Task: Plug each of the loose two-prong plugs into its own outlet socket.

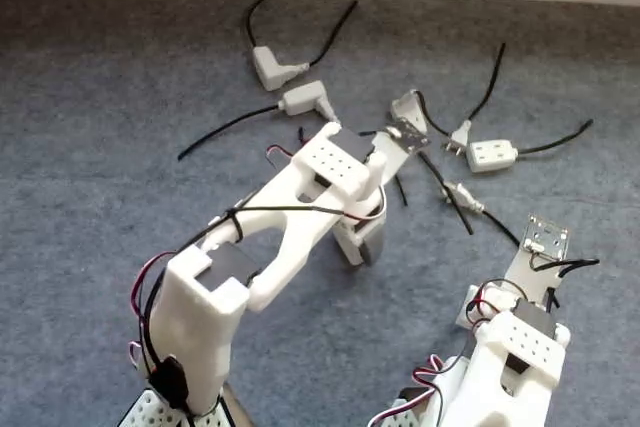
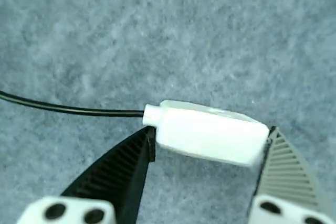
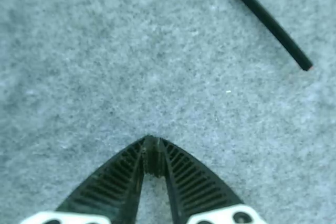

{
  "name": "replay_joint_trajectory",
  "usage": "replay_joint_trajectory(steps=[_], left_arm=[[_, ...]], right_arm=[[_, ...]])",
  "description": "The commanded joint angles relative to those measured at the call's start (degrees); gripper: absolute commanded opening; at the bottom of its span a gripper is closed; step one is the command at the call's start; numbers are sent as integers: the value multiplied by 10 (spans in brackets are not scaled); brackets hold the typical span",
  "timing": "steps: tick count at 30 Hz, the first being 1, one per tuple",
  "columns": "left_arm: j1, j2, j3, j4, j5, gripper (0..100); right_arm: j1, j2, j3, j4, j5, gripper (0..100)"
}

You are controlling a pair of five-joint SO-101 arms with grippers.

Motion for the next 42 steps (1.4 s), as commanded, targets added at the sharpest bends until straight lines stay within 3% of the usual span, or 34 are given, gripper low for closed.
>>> replay_joint_trajectory(steps=[1,7,14,17,20,26,31,37,42], left_arm=[[0,42,-80,-4,4,309],[-9,94,-224,47,66,309],[-22,99,-391,185,69,309],[-46,103,-430,221,107,309],[-67,102,-417,222,145,309],[-99,70,-333,224,147,309],[-143,-22,-243,222,148,309],[-203,-103,-131,218,157,309],[-276,-128,-59,164,239,309]], right_arm=[[-7,-7,-1,-7,5,12],[-7,-7,-1,-7,5,12],[-6,-10,-1,-7,5,12],[-2,-11,-2,-7,5,12],[-1,-11,-4,-7,5,12],[-7,-12,-10,15,14,16],[-36,-13,-122,95,96,133],[-169,-7,-327,269,148,196],[-313,31,-425,346,149,199]])
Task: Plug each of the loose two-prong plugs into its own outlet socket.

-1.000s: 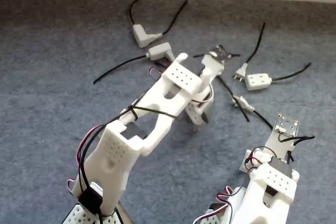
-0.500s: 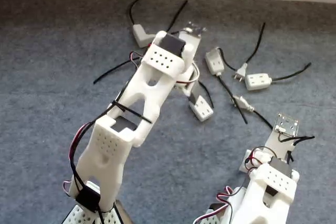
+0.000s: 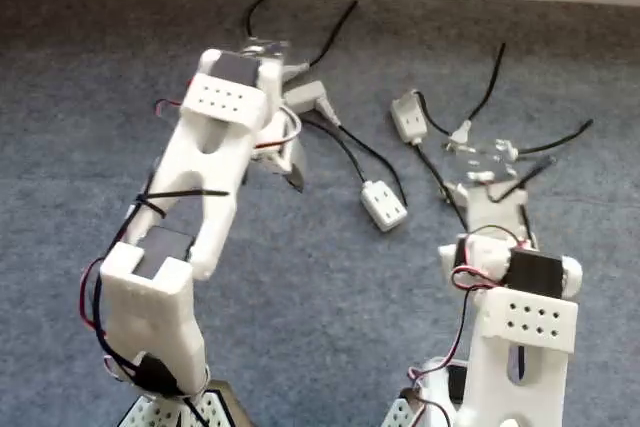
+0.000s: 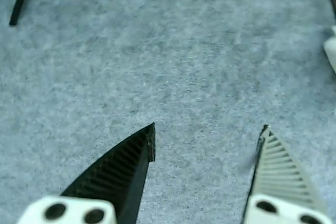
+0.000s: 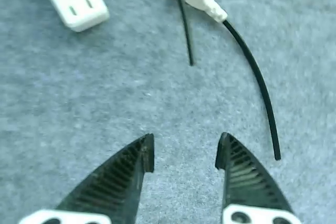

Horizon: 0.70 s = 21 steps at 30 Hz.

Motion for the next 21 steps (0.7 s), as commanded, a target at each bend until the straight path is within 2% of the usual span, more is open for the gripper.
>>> replay_joint_trajectory(steps=[1,4,8,12,16,21], left_arm=[[-50,-43,31,-41,46,309],[-70,-44,55,-76,82,309],[-73,-43,98,-131,103,309],[-78,-46,131,-193,103,309],[-113,-45,145,-243,104,309],[-140,-45,148,-260,105,309]], right_arm=[[-104,53,-79,36,11,199],[-162,145,-100,21,23,199],[-202,263,-126,-25,90,199],[-202,356,-166,-99,104,199],[-201,435,-189,-161,105,199],[-186,510,-212,-211,105,199]])
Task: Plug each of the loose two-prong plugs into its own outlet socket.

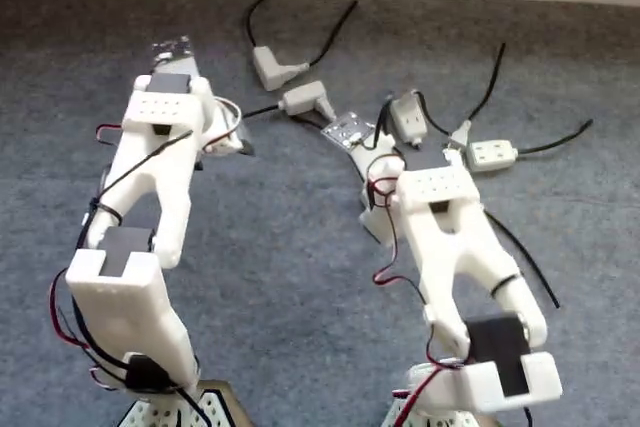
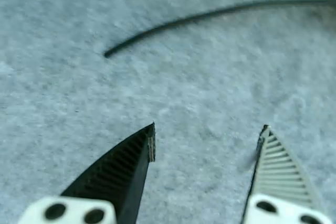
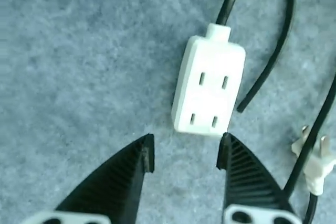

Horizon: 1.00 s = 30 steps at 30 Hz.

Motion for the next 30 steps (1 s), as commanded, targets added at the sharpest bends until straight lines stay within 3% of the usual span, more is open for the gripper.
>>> replay_joint_trajectory(steps=[1,11,16,22,30], left_arm=[[-9,-34,-4,-11,4,309],[-6,-29,-5,-12,4,309],[-6,-29,-3,-24,4,309],[-10,-29,-7,-24,4,309],[-35,-35,-9,-24,4,309]], right_arm=[[13,29,-37,-36,6,199],[29,103,-36,-182,3,196],[14,107,-36,-187,-17,163],[-22,92,-58,-154,-185,98],[-36,95,-206,-44,-567,98]])
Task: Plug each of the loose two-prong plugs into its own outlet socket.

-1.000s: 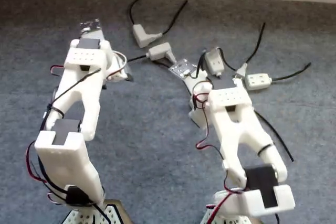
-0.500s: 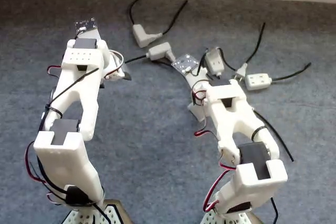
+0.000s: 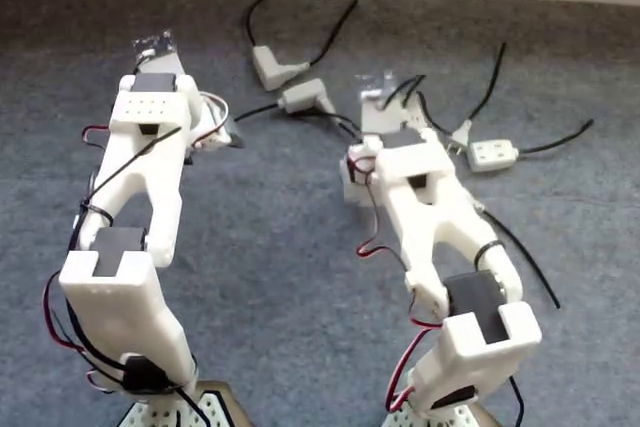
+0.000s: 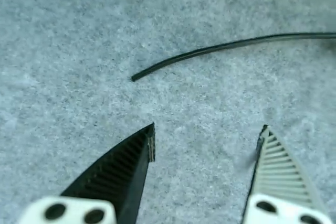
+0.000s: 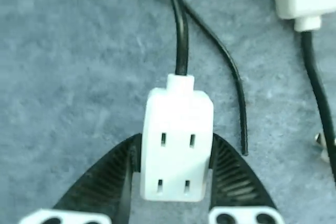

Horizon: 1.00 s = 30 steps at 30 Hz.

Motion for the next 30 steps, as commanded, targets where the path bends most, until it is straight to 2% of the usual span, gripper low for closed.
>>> replay_joint_trajectory(steps=[1,5,9,14,19,22,25,30], left_arm=[[-14,-35,-9,-6,4,309],[-25,-36,-9,-6,28,309],[-41,-36,-9,-6,47,309],[-44,-35,-9,-6,47,309],[-41,-34,-9,-8,47,309],[-41,-29,-7,-19,47,309],[-41,-29,-7,-19,47,309],[-41,-29,-6,-18,47,309]], right_arm=[[-22,-22,-80,28,-184,98],[-78,-6,-94,10,-316,98],[-120,54,-95,-33,-412,98],[-123,162,-113,-90,-480,125],[-131,213,-235,-1,-517,265],[-139,213,-316,60,-491,267],[-134,213,-418,141,-433,267],[-88,214,-593,263,-241,267]])
